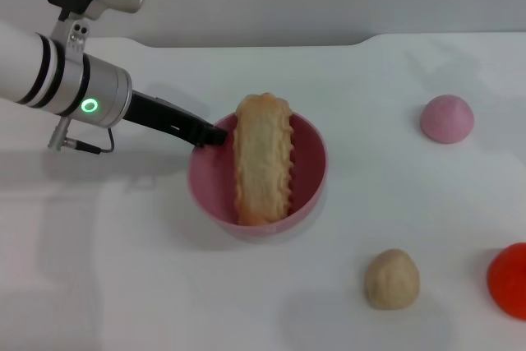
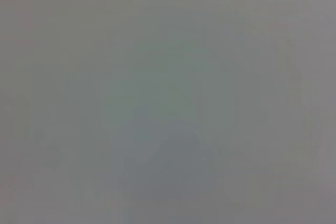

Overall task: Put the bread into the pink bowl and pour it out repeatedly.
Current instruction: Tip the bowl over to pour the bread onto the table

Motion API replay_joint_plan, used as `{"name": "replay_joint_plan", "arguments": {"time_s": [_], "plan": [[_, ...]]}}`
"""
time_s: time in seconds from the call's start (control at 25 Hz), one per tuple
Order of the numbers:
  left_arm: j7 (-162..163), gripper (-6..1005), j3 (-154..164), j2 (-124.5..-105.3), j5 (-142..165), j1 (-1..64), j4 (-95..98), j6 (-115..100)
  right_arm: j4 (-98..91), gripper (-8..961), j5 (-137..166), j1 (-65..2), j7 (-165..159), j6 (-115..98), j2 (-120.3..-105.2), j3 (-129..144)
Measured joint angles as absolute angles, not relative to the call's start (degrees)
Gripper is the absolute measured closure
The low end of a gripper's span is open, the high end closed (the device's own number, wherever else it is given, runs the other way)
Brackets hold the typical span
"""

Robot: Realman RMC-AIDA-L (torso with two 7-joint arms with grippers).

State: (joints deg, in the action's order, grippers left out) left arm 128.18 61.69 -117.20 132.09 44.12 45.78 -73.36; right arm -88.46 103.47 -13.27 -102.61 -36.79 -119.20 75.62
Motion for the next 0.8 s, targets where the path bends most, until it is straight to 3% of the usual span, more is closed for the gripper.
{"name": "replay_joint_plan", "arguments": {"time_s": [0.28,0.56,0.8], "plan": [[128.5,953,61.9,-117.68,131.7,44.3,46.1,-71.5,-84.1,433,91.5,-13.9,-93.8,-34.6,-119.07,75.8],[128.0,953,66.6,-117.92,127.7,45.2,46.2,-68.8,-81.0,433,67.9,-10.3,-76.9,-35.3,-119.15,75.2],[127.2,953,74.3,-117.94,123.6,46.1,46.7,-64.1,-72.9,433,42.1,-7.8,-55.3,-49.5,-119.1,72.8]]}}
